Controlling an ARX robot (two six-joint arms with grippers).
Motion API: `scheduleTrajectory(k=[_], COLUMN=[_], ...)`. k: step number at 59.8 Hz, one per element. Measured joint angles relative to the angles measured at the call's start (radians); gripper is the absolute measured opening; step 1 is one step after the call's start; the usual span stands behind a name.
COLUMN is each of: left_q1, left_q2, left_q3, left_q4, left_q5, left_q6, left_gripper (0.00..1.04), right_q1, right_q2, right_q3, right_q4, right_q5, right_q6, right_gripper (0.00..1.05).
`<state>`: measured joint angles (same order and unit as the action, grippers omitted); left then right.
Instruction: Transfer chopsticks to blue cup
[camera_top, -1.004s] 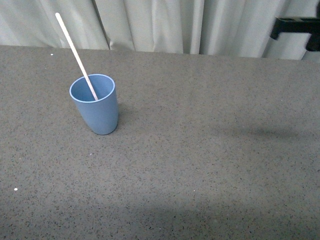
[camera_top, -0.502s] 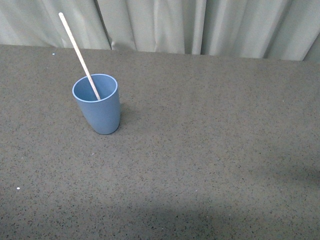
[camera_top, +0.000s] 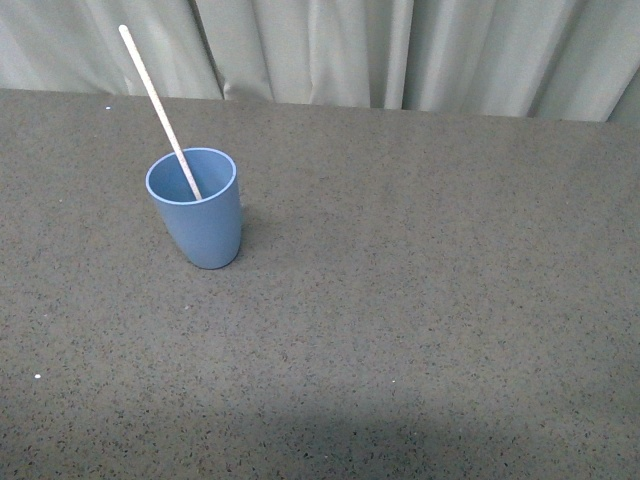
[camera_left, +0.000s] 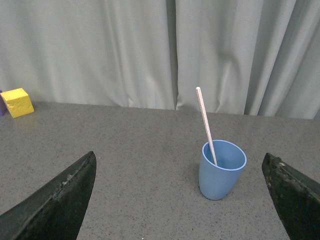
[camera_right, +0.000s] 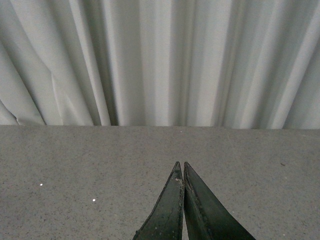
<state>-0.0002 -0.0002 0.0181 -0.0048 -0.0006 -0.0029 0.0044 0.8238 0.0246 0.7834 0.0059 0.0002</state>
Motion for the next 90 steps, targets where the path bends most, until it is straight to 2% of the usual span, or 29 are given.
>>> scheduleTrajectory(k=[12, 25, 50, 77, 83, 90], left_q1=[0.0, 0.0, 0.0, 0.0, 0.0, 0.0], left_q2=[0.0, 0.0, 0.0, 0.0, 0.0, 0.0], left_q3=[0.0, 0.0, 0.0, 0.0, 0.0, 0.0], left_q4=[0.0, 0.0, 0.0, 0.0, 0.0, 0.0], left_q5=[0.0, 0.0, 0.0, 0.0, 0.0, 0.0], left_q6=[0.0, 0.0, 0.0, 0.0, 0.0, 0.0], left_gripper=[0.98, 0.98, 0.98, 0.98, 0.98, 0.98], right_q1=[-0.002, -0.002, -0.002, -0.002, -0.002, -0.002], right_q2=[-0.203, -0.336, -0.526, -0.65, -0.772, -0.819], right_q3=[-0.018, -0.02, -0.02, -0.02, -0.019, -0.019], right_q4=[-0.176, -0.299, -0.482, -0.606, -0.765, -0.779], right_q5=[-0.004, -0.005, -0.005, -0.005, -0.007, -0.008], right_q6=[0.0, 0.0, 0.0, 0.0, 0.0, 0.0], right_gripper=[0.01, 0.01, 0.01, 0.01, 0.01, 0.01])
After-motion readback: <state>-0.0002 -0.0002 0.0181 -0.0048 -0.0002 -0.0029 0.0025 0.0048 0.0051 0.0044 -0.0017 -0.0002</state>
